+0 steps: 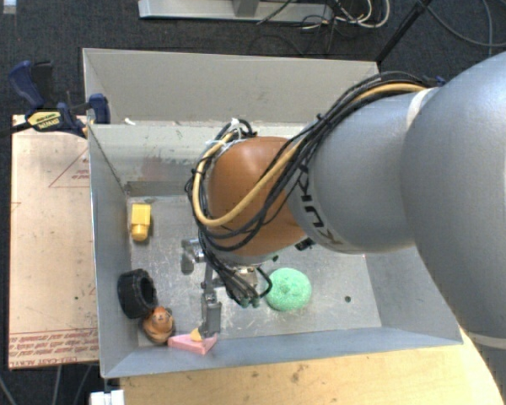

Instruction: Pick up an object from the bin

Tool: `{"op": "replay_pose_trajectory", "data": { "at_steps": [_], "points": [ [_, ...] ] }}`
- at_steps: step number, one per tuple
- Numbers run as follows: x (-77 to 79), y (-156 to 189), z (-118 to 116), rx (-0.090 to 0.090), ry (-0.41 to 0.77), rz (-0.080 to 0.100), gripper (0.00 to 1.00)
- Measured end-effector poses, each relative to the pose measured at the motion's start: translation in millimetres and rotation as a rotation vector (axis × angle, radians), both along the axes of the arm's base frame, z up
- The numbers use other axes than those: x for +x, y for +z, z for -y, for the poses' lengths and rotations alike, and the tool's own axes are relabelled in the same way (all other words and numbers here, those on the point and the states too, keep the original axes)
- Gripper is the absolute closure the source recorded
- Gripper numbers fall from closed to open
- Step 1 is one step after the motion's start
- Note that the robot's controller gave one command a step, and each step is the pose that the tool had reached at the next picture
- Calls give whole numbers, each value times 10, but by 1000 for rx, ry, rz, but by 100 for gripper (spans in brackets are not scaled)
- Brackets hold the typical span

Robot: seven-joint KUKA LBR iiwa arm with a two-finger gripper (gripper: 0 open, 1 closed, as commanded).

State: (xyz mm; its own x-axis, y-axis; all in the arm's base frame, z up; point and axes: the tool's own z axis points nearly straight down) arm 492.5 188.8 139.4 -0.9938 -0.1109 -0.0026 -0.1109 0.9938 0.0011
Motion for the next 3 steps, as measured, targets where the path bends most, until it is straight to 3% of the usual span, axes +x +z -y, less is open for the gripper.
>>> {"op": "replay_pose_trajectory", "data": {
  "at_steps": [1, 2, 3],
  "points": [
    [-2, -2, -283, 1, -54, -1, 0],
    [-135, -95, -623, 1, 42, -3, 0],
    [-69, -685, -534, -5, -77, 8, 0]
  ]
}}
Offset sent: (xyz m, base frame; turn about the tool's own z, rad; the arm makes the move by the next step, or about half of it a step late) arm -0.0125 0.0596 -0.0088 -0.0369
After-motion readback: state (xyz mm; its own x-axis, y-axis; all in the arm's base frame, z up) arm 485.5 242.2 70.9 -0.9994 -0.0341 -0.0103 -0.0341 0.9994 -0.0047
